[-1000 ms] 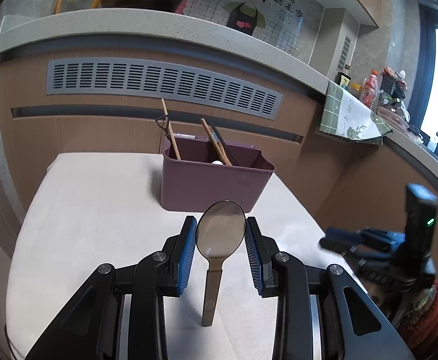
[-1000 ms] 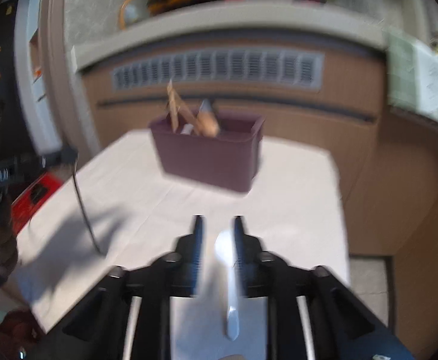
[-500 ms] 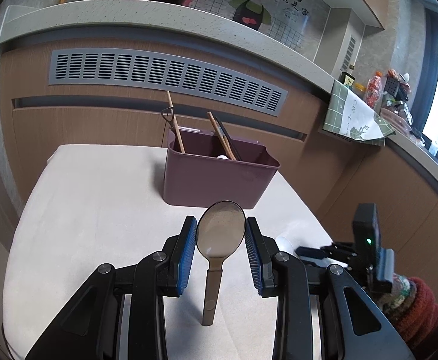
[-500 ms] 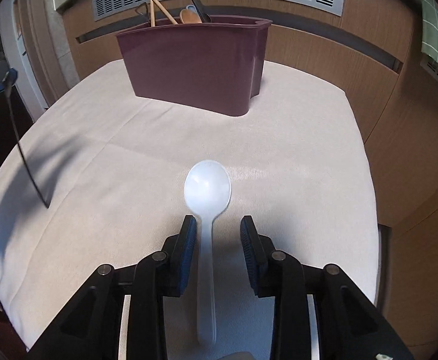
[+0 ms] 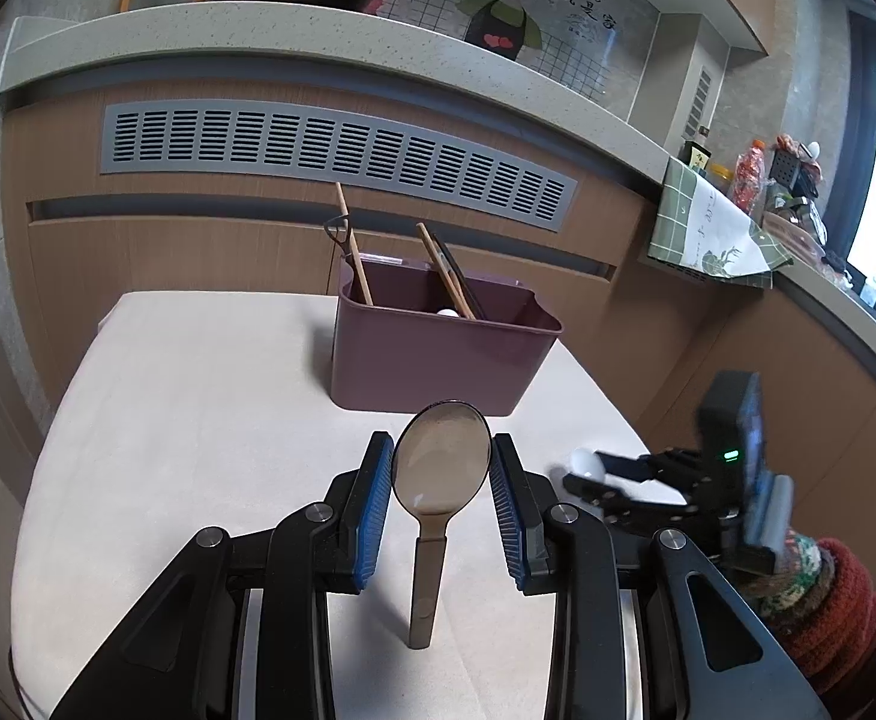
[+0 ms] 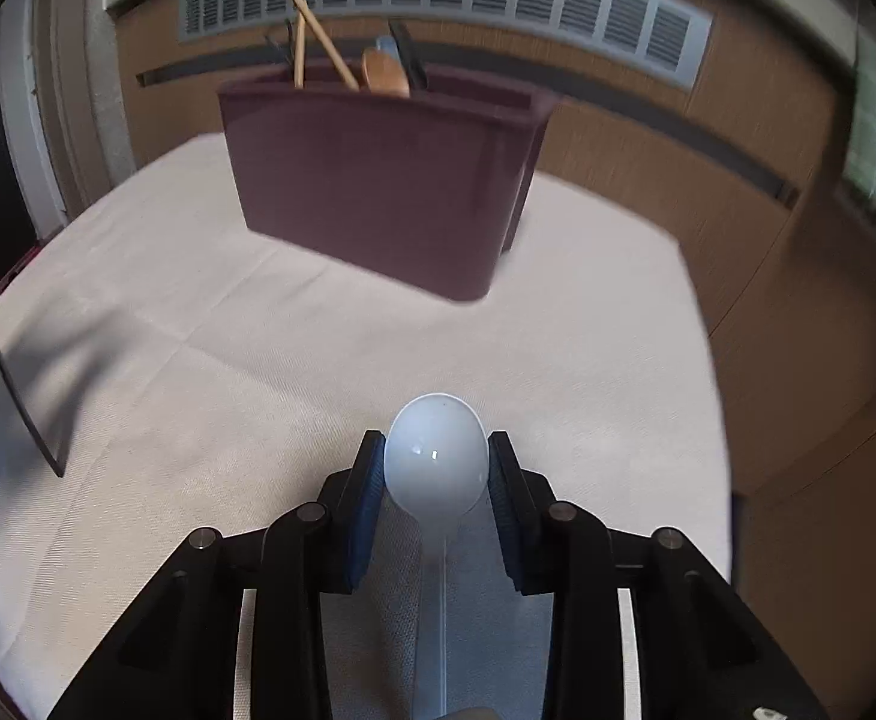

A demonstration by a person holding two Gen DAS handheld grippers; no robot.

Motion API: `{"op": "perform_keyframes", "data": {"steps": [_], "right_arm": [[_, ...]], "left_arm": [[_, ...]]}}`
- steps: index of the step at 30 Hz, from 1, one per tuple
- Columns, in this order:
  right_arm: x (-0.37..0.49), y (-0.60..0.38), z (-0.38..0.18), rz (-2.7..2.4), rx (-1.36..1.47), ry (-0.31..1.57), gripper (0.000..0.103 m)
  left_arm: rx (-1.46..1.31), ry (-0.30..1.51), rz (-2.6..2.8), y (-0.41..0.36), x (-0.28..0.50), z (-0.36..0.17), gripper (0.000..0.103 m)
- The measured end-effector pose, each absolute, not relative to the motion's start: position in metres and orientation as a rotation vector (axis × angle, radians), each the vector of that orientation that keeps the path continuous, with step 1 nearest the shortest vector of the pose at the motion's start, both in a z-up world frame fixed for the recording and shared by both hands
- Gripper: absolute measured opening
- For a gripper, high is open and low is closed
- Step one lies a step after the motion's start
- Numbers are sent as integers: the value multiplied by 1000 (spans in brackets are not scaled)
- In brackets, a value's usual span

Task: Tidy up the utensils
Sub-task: 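Lower the white spoon into the maroon caddy with the right gripper while the left drops the dark spoon in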

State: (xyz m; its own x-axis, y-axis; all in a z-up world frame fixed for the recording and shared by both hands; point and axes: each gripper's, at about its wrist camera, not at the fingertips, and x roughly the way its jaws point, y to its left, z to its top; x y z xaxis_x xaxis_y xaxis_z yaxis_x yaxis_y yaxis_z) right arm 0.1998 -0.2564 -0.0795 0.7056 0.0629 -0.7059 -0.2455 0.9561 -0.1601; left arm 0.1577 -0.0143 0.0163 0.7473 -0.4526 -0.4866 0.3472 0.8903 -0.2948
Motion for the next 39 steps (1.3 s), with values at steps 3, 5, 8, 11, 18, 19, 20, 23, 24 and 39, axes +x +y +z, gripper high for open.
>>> {"op": "perform_keyframes", "data": {"steps": [3,5,8,11,18,19,20,23,24,39], "right_arm": [[193,-259,-60,184,-214,713,31],[189,-262,-46,165,-200,668,31],[188,-267,-15,168,-141,600,30],[190,-264,48,159,-107,426,30],[203,-258,174,171,-12,9,31],[211,-257,175,193,2,0,32],[217,-256,174,211,13,1,32],[254,-255,151,246,60,47,32],[261,-254,144,253,69,60,32],[355,-258,34,192,162,289,32]], "left_arm": [[-194,561,-435,-13,156,21,33],[-197,543,-437,-14,156,30,33],[-204,498,-463,-13,168,61,33],[-178,379,-484,-14,184,119,33],[-242,226,-484,-8,244,178,33],[-254,231,-486,-8,255,176,33],[-264,247,-490,-9,269,170,33],[-276,302,-496,-13,301,147,33],[-277,323,-492,-14,311,138,33],[-204,462,-460,-43,363,53,33]]}}
